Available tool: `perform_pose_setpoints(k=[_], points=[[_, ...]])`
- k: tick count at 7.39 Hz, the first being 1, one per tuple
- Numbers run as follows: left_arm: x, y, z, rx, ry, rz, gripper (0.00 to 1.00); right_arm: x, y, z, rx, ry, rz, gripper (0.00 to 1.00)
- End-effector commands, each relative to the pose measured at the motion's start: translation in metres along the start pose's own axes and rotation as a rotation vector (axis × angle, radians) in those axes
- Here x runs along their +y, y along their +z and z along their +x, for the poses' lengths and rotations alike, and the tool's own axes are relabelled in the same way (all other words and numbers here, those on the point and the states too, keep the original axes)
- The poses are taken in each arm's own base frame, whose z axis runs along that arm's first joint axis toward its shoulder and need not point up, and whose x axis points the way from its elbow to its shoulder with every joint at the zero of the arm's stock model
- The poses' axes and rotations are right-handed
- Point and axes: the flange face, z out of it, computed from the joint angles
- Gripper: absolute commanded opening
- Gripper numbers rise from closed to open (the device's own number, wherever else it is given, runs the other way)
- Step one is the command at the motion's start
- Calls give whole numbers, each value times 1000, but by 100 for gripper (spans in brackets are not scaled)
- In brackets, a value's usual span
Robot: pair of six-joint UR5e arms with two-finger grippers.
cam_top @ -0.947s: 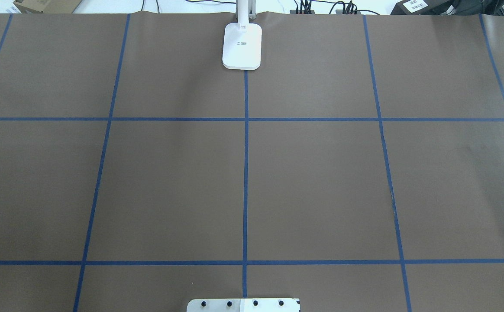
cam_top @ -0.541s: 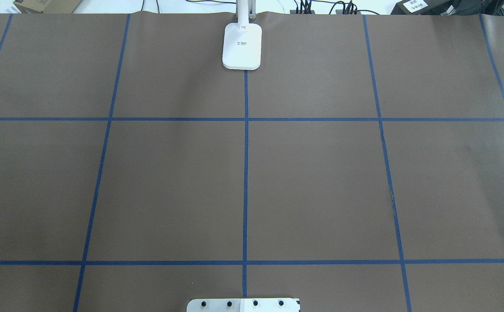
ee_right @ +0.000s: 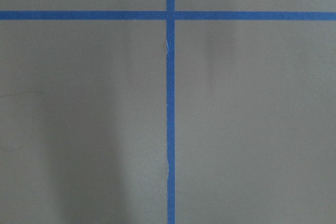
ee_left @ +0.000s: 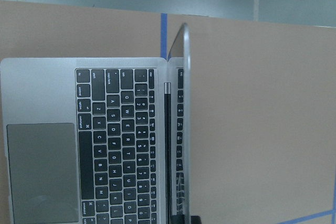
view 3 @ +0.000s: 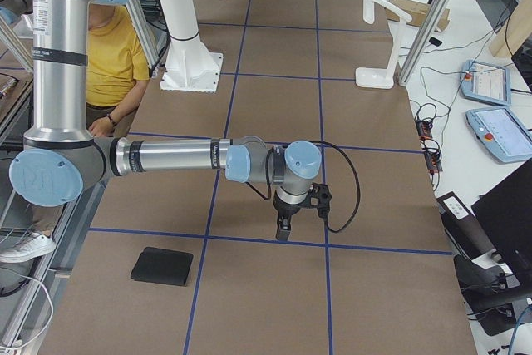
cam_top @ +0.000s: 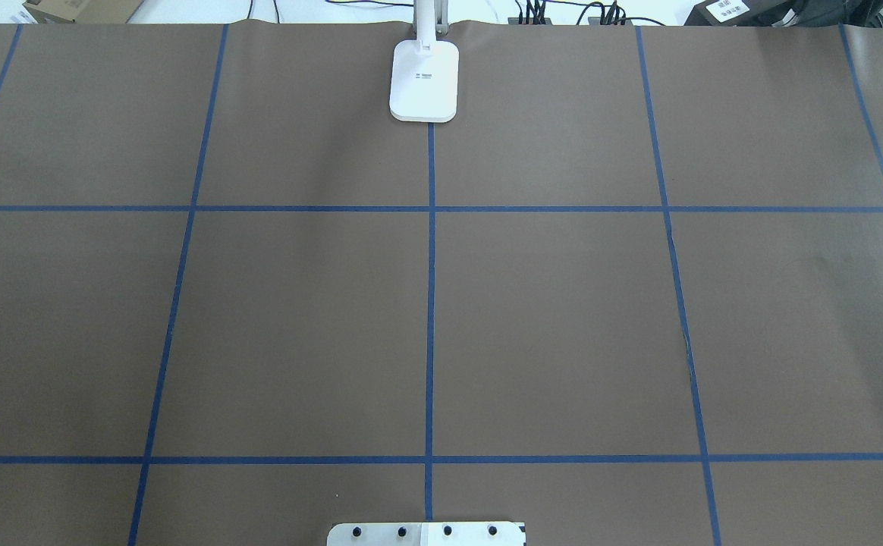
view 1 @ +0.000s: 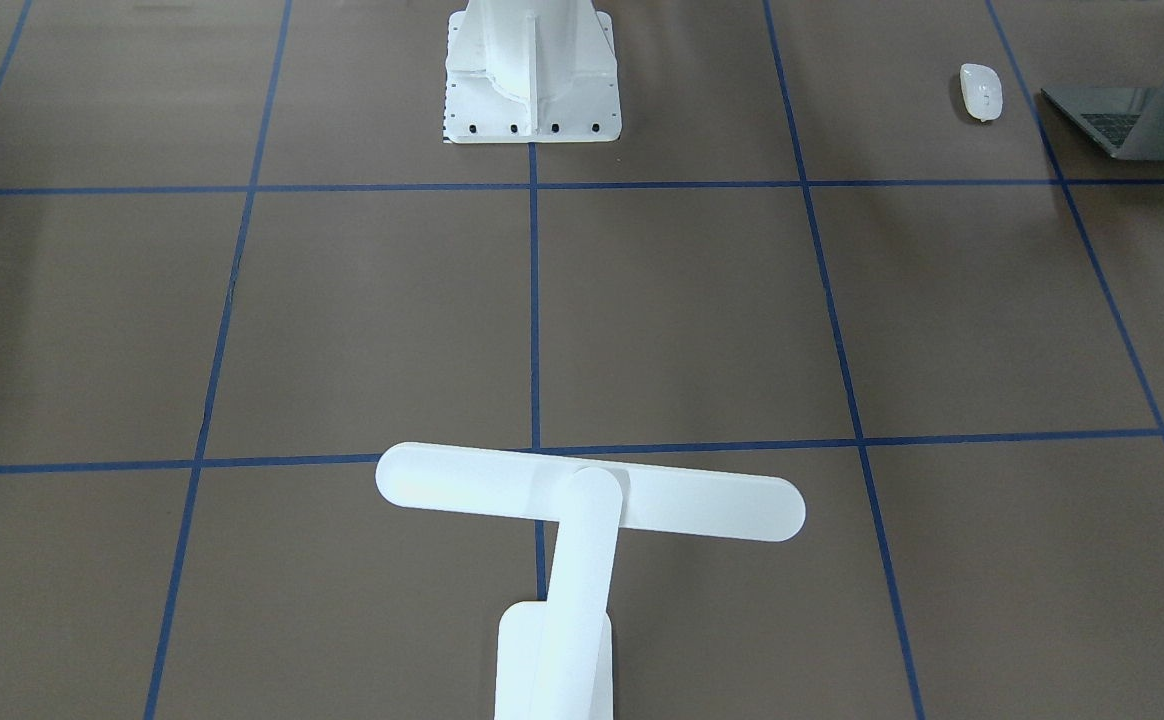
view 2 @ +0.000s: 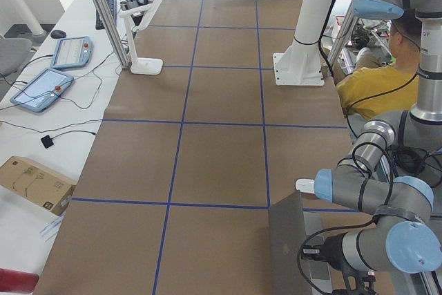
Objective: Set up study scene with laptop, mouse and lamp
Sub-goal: 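Carry the open silver laptop with the left gripper toward the table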
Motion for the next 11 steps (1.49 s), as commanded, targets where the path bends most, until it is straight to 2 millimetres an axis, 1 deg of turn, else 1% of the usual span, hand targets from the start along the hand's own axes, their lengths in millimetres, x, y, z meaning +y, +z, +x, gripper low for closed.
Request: perform_pose_setpoints(k=[1, 2, 3, 4, 5, 6, 7, 8, 9, 11], points=[[1, -15, 47, 23, 28, 4, 0, 0, 1, 0, 0, 1, -1, 100], [11, -14, 89, 21, 70, -28, 0, 0, 2, 1, 0, 3, -3, 100], [18, -14, 121, 17, 60, -42, 0, 0, 2, 2, 0, 4, -5, 100], [33, -10, 165, 1, 123, -62, 0, 0, 2, 2, 0, 4, -5, 100], [48, -5, 204, -23, 202, -67, 0, 0, 2, 2, 0, 4, -5, 100], [70, 2, 247, -45, 290, -74, 0, 0, 2, 2, 0, 6, -5, 100], [91, 8, 284, -60, 342, -78, 0, 0, 3, 2, 0, 7, -6, 100], [119, 12, 322, -65, 309, -91, 0, 0, 4, 3, 0, 9, -8, 100], [147, 17, 354, -72, 312, -94, 0, 0, 6, 5, -1, 12, -12, 100], [223, 41, 418, -110, 327, -119, 0, 0, 6, 5, -1, 12, -12, 100]])
